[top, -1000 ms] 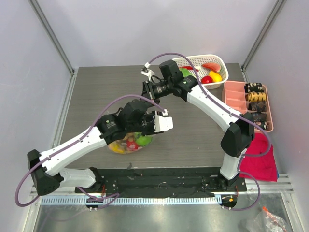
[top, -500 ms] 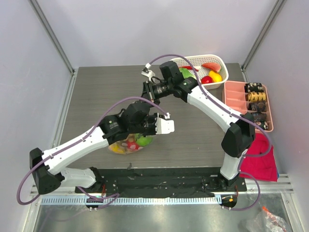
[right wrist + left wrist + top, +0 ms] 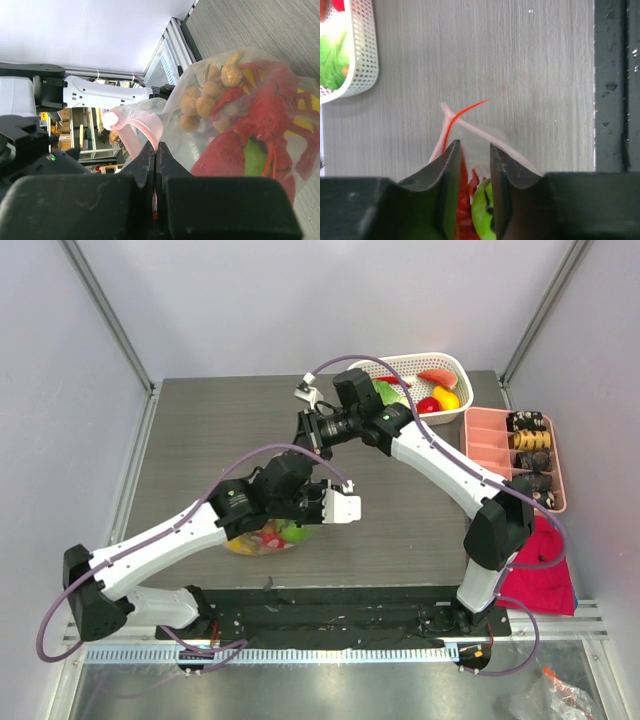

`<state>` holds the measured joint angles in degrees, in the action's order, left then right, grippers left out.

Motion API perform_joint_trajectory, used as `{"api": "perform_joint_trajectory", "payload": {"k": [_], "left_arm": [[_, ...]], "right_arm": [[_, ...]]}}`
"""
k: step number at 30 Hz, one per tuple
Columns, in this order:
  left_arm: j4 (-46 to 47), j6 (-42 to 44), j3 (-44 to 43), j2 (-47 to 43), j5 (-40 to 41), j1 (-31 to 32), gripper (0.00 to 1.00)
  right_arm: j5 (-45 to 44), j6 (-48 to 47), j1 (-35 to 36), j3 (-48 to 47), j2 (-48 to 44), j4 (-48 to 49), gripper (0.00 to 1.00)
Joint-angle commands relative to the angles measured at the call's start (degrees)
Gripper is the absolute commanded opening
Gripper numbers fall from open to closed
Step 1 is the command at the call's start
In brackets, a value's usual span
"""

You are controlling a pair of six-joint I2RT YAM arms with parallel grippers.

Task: Place the food in the zip-top bag and seal the zipper
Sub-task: Adjust the zipper food storage bag at the center of the board.

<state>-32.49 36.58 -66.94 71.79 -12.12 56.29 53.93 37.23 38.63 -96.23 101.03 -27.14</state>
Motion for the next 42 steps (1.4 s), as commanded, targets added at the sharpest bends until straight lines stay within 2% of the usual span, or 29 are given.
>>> {"api": "perform_joint_trajectory", "payload": {"k": [1,3,4,8,11,13,15,16,17,19,23,27,30,34,37,40,41,42], "left_arm": [[-0.73,-0.97,-1.34,-7.26,-1.51,0.13,0.38],[-0.91,-2.73,-2.93,-9.20,-1.59,0.13,0.50],[-1.60,-3.44,-3.89,-10.17,-2.29,0.13,0.52],[-3.45,-8.34,-9.95,-14.21,-1.86,-0.22,0.57],[-5.90,-11.60,-12.07,-15.97,-1.24,-3.11,0.61],[-7.75,-15.21,-13.04,-16.85,-2.81,-9.68,0.62],[-12.23,-16.44,-12.96,-18.43,-10.17,-16.62,0.63],[-14.42,-16.28,-12.96,-18.96,-13.25,-23.44,0.63],[-16.27,-15.75,-12.87,-19.40,-18.85,-26.03,0.64],[-21.37,-14.70,-12.34,-20.02,-21.79,-31.56,0.64],[-24.20,-11.71,-10.23,-19.85,-27.77,-38.34,0.65],[-27.27,-7.59,-10.23,-16.51,-32.69,-40.99,0.65],[-25.27,-5.64,-7.34,-15.71,-33.32,-42.75,0.65],[-15.36,-5.29,-2.07,-17.12,-38.22,-43.02,0.66],[-10.94,-5.47,1.80,-16.77,-37.81,-43.11,0.61],[-8.21,-4.06,2.95,-16.42,-39.03,-43.11,0.50],[-5.33,-4.93,3.39,-16.85,-39.29,-43.11,0.40],[-4.43,-6.42,3.91,-17.21,-39.38,-43.11,0.34]], "right_arm": [[2.05,0.30,0.04,-0.37,-4.00,3.23,0.01],[2.06,-0.93,-0.22,-0.11,-4.27,3.14,0.01],[1.97,-2.24,-0.66,0.07,-4.53,3.05,0.01],[2.14,-4.62,-1.63,0.78,-4.53,2.79,0.01],[2.41,-6.72,-1.63,0.60,-4.18,2.53,0.01],[2.67,-7.52,-1.72,0.16,-3.65,2.18,0.01],[2.84,-8.57,-1.63,-0.28,-3.39,1.56,0.01],[2.85,-9.02,-1.63,-0.37,-3.39,1.47,0.01],[3.02,-9.37,-1.54,-0.45,-3.39,1.30,0.01],[3.11,-11.30,-1.63,-0.72,-3.30,0.95,0.01],[3.02,-12.88,-1.63,-2.21,-2.51,-0.37,0.01],[2.93,-14.29,-1.54,-3.44,-1.89,-1.07,0.01],[2.85,-15.70,-1.63,-3.62,-1.81,-1.78,0.01],[3.02,-16.40,-1.54,-3.97,-1.45,-2.39,0.01],[3.37,-17.10,-1.54,-4.32,-1.36,-2.83,0.01],[3.64,-18.33,-1.54,-4.50,-1.37,-3.71,0.01],[3.64,-19.03,-1.54,-4.58,-1.45,-4.06,0.01],[3.64,-19.39,-1.54,-4.59,-1.45,-4.33,0.01]]}}
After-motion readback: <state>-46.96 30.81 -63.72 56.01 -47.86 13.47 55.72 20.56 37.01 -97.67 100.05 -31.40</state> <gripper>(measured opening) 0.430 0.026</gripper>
